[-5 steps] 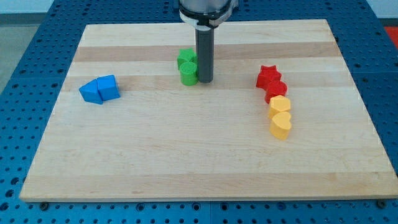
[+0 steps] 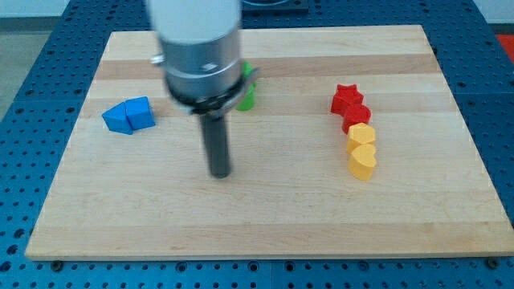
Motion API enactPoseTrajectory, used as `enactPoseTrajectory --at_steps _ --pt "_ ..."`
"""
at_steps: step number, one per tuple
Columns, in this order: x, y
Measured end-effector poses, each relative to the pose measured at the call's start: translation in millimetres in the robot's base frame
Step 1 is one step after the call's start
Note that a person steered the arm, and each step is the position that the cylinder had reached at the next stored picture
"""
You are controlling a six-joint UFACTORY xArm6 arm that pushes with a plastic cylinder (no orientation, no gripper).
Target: Move blue cube to the bottom of green circle
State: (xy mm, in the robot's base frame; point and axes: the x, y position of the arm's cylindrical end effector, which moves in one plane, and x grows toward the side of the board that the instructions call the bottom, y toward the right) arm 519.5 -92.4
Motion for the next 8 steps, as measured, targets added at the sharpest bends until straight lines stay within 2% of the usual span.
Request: enactPoseTrajectory --at_steps 2,3,5,8 --pt "-8.5 -147.1" --pt "-17.5 -197.6" --pt "-70.0 -204.8" --pt "-100.4 -185.8"
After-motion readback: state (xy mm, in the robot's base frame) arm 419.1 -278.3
